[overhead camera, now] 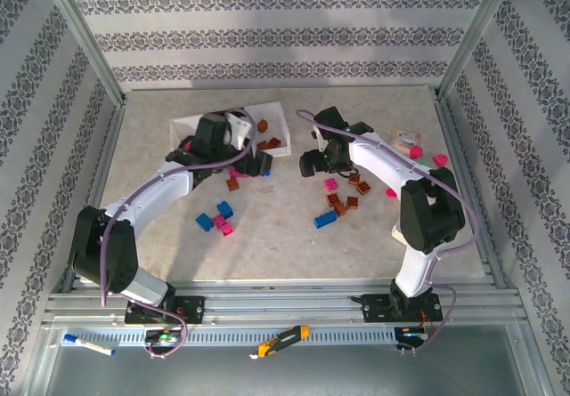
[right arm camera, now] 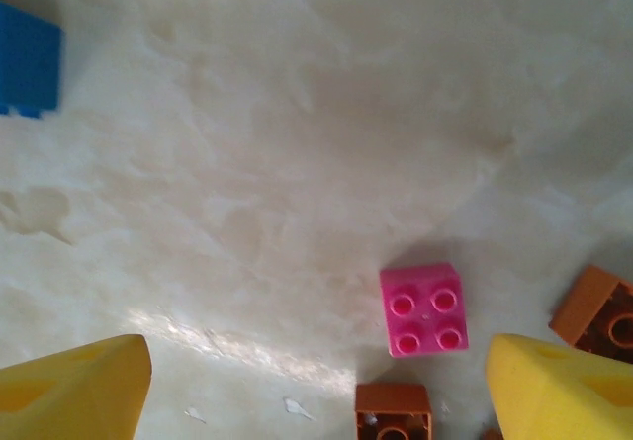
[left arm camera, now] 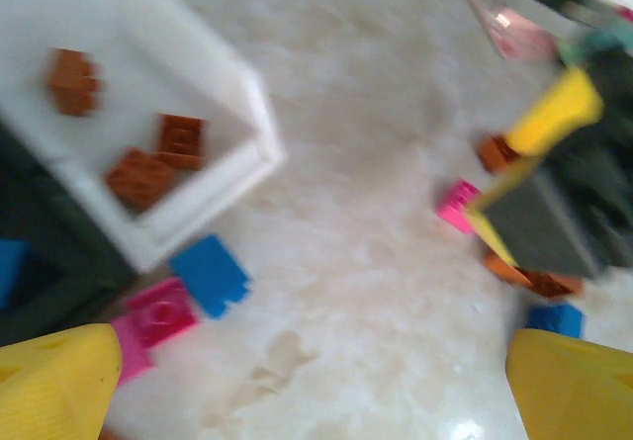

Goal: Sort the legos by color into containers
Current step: Pick up the lego from the center of the table, then place the lego in the container.

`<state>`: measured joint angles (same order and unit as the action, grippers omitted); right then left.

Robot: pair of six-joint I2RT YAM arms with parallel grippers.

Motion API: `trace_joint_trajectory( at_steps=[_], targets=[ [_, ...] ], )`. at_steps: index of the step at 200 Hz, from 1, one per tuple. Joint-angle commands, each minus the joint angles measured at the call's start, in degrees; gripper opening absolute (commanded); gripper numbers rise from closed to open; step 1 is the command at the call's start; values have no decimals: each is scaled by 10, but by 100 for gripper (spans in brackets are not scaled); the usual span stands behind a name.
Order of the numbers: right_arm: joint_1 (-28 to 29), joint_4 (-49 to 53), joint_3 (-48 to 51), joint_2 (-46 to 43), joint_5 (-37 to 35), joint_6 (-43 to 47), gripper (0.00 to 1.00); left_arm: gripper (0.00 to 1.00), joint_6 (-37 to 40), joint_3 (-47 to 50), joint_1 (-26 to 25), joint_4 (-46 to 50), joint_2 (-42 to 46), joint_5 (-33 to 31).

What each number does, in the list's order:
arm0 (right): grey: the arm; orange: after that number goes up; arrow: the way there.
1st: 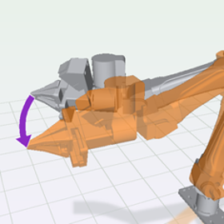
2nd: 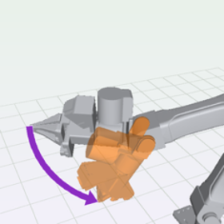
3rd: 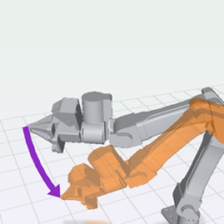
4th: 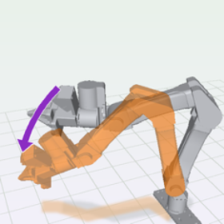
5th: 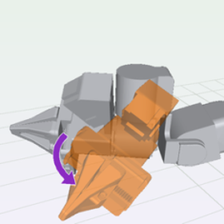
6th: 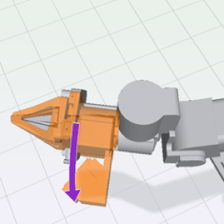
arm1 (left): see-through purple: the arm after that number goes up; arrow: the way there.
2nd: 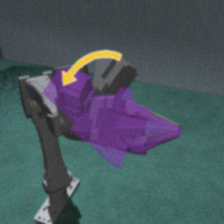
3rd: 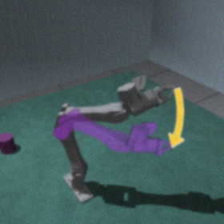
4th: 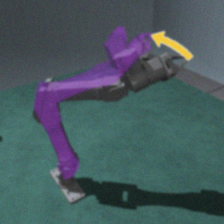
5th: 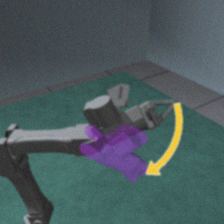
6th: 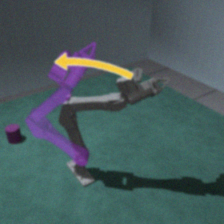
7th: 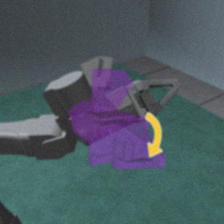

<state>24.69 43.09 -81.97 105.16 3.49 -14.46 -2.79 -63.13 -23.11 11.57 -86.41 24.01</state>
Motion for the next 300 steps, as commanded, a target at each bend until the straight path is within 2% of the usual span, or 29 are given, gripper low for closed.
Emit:
trace_joint_trajectory(
  at_steps=[1, 40, 76, 110, 128, 156, 189, 216, 243, 264, 285, 300],
  targets=[
    [-10, 80, -30, 28, -2, 18, 85, 99, 76, 12, -42, -36, 6, 47],
    [-21, 88, -45, 77, -9, 21, 82, 99, 67, 36, -64, -84, -1, 73],
    [-29, 89, -59, 119, -9, 21, 74, 99, 75, 41, -67, -89, 1, 78],
    [-35, 90, -68, 144, -18, 25, 61, 99, 58, 55, -67, -106, 9, 62],
    [-37, 90, -68, 142, -19, 28, 45, 99, 35, 68, -66, -130, 18, 35],
    [-36, 88, -63, 116, -10, 30, 30, 99, -13, 95, -66, -169, 40, -18],
    [-18, 60, -63, 75, 27, 18, 28, 99, -79, 137, -66, -178, 85, -89],
    [33, 0, -76, 45, 45, 12, 28, 99, -139, 151, -62, -128, 133, -175],
    [105, -69, -122, 46, 33, 11, 27, 99, -246, 139, -19, -32, 183, -256],
    [145, -119, -176, 80, 30, -19, 27, 99, -302, 163, 26, 12, 244, -310],
    [173, -170, -246, 132, 43, -70, 27, 99, -343, 192, 94, 44, 309, -319],
    [191, -188, -309, 183, 45, -82, 27, 99, -348, 205, 149, 59, 346, -295]
  ],
)
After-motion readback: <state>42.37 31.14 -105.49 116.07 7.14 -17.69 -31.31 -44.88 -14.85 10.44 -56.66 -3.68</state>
